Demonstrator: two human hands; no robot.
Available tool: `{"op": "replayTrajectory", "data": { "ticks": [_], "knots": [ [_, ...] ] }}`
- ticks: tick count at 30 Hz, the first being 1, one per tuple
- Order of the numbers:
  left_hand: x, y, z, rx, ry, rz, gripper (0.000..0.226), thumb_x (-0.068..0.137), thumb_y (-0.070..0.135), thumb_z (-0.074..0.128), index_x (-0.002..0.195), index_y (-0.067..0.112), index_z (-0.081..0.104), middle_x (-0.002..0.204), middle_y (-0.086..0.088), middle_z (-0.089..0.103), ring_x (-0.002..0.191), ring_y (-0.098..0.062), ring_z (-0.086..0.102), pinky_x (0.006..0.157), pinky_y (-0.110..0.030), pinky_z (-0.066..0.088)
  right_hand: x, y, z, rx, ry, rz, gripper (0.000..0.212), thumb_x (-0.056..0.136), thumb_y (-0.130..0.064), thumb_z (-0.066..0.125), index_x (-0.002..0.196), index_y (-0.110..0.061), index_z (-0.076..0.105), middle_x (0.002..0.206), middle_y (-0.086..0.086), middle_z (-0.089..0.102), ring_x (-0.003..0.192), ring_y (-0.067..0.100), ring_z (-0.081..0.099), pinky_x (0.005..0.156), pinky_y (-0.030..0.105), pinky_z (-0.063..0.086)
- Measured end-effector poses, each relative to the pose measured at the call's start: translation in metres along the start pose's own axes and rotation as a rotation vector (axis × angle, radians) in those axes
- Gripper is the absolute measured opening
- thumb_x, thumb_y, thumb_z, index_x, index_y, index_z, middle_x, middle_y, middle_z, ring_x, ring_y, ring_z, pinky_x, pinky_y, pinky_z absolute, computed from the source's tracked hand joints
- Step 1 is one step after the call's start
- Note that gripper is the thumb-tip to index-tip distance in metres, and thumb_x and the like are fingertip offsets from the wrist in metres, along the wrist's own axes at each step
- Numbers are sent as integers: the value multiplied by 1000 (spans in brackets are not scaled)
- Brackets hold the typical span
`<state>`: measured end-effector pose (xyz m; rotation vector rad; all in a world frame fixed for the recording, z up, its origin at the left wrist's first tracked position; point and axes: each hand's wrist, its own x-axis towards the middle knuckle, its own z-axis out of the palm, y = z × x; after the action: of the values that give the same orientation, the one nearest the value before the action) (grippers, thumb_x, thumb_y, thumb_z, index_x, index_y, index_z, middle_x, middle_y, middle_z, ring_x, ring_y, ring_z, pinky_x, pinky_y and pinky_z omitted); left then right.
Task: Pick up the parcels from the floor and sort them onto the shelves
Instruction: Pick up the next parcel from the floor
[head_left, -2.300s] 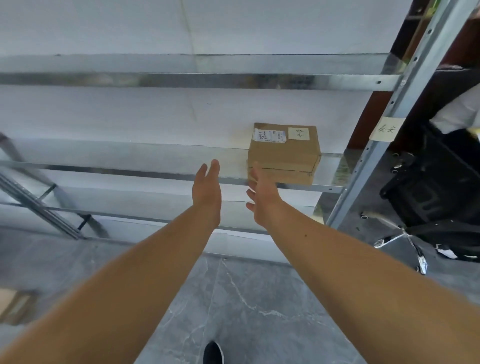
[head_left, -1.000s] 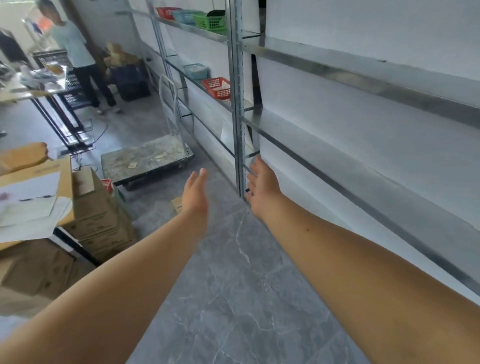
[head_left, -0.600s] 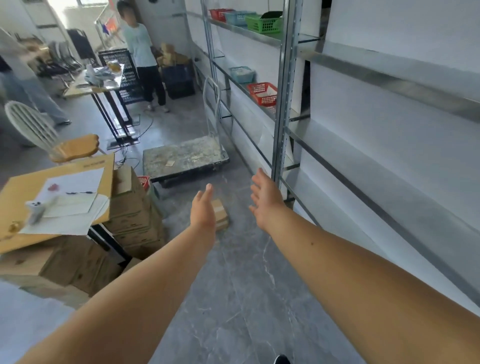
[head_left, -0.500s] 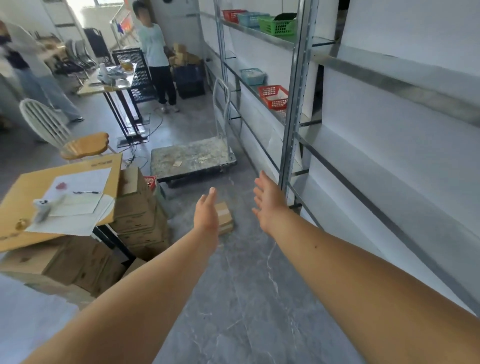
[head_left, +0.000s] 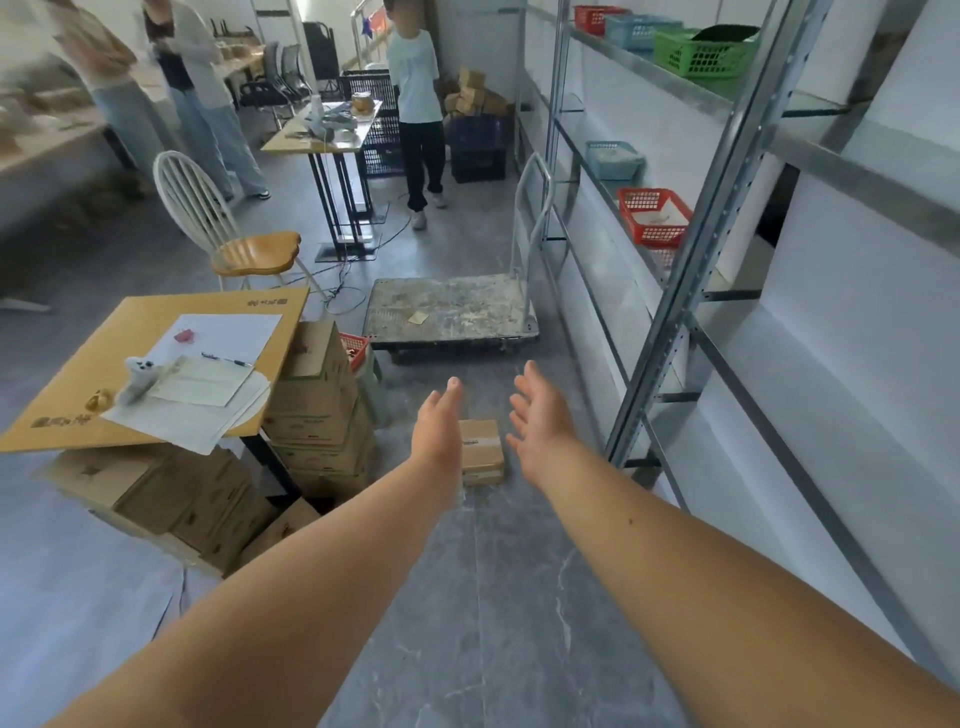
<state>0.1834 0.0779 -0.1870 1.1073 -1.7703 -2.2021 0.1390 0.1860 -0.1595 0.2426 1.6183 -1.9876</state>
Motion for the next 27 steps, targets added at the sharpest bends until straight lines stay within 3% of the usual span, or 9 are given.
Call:
{"op": "replayTrajectory", "data": {
  "ticks": [4,9,13,16,20,23,27],
  "knots": [
    [37,8,1,-34,2,-18,73,103,61,48,167,31,28,174,-2,29,158,-29,29,123,-50,25,39,-6,21,-15,-22,26,70,105,-62,45,163,-24,41,174,5,35,157,25,36,119,44,34],
    [104,36,-7,-22,-16,-17,76,101,67,46,165,28,33,173,-3,31,157,-31,32,123,-52,26,101,-17,50,-10,-17,45,72,105,-62,45,165,-24,38,175,6,33,161,26,29,122,46,28],
    [155,62,-14,-2,-21,-109,112,73,85,46,168,28,25,176,-4,24,160,-31,27,128,-58,21,147,-37,69,-18,35,67,75,104,-65,45,166,-25,35,175,5,32,162,27,26,127,51,22],
    [194,72,-19,-86,-24,-126,123,63,87,50,168,29,24,177,-3,22,160,-31,24,129,-58,20,180,-48,79,-5,61,58,75,104,-64,47,165,-23,37,174,4,33,161,27,28,126,50,25],
    [238,80,-24,-52,-20,-123,101,84,79,54,167,29,28,174,-2,28,157,-30,30,127,-59,25,219,-57,88,-14,84,74,74,104,-61,48,165,-21,37,174,4,34,161,28,28,127,51,23],
    [263,83,-23,80,-9,-31,80,101,65,49,168,25,27,174,-1,29,158,-29,31,126,-50,25,244,-58,93,-38,97,83,72,104,-61,49,164,-21,40,173,4,36,160,27,31,127,52,24],
    [291,84,-16,141,-1,-18,74,106,58,46,168,24,25,174,-1,29,158,-28,31,124,-48,27,278,-61,95,-66,105,101,74,103,-63,49,164,-22,40,174,4,35,160,27,30,130,54,23]
  ]
}}
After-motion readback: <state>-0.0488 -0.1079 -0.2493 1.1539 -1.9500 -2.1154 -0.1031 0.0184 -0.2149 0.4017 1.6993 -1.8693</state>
